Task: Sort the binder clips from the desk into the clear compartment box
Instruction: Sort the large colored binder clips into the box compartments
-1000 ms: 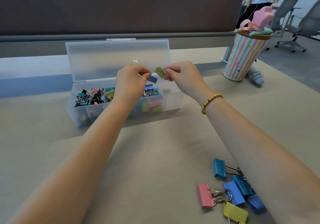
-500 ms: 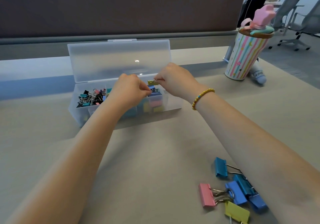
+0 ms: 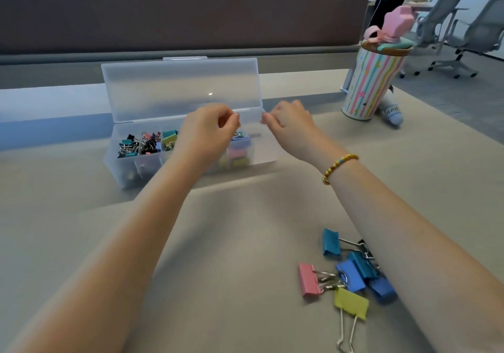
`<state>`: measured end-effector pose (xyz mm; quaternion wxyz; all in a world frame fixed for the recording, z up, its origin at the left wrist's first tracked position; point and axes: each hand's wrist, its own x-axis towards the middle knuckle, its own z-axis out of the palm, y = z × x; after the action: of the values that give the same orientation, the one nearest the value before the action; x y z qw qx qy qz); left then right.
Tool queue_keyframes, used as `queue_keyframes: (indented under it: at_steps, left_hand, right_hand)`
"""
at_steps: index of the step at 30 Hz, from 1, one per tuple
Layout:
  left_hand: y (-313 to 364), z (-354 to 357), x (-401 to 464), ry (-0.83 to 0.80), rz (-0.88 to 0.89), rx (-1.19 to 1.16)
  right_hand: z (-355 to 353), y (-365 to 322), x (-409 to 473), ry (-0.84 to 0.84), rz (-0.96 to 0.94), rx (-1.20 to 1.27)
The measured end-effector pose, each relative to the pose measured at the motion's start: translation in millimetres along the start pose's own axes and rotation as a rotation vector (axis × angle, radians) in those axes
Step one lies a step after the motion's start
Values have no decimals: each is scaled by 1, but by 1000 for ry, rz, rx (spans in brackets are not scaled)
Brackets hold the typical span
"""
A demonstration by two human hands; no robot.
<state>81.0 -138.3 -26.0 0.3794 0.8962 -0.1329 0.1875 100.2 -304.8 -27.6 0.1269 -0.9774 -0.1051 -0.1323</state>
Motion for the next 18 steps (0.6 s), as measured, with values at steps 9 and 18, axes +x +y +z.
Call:
queue_keyframes:
  at_steps: [9,18]
  left_hand:
    - [35,32,-81,-564,49,-59]
    - [72,44,-157,-911,69,319]
  right_hand:
    - [-11,31,-105,-147,-5,311]
    - [-5,34,-166,99,83,399]
